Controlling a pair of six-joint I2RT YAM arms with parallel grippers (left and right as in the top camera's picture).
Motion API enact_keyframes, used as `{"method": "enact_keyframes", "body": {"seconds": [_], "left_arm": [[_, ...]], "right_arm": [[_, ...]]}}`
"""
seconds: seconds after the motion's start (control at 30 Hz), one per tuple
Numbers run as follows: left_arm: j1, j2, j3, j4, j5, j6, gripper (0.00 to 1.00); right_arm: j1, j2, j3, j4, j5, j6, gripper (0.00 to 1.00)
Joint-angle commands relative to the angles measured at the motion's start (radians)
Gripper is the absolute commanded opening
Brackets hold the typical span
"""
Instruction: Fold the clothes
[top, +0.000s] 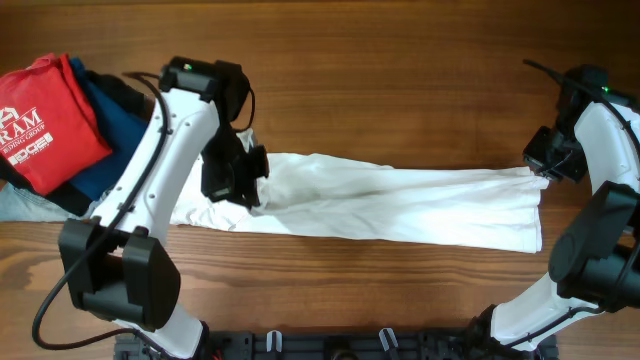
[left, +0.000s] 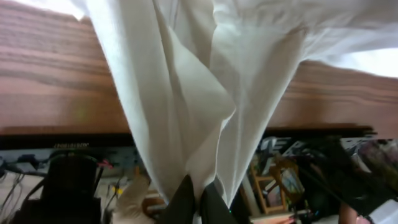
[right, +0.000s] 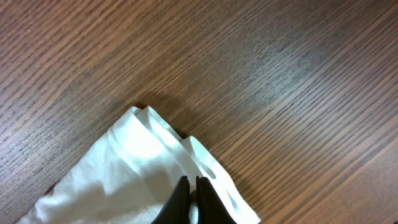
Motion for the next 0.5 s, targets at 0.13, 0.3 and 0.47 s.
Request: {"method": "enact_keyframes", "body": {"seconds": [0.13,0.3,0.47], "left_arm": [[-0.030,-0.020,-0.067,0.087,-0.244,-0.144,0.04],[-0.030,-0.017,-0.068,0.321,-0.299,-0.163,0.04],[-0.030,-0.016,-0.068,0.449,-0.431,-0.163,0.04]], "right_arm": [[-0.004,-0.031,-0.003,0.004,0.026,-0.003,0.04],[-0.004,-0.031,-0.003,0.003,0.026,-0.003,0.04],[-0.004,-0.031,-0.003,0.005,0.025,-0.003,0.04]]}}
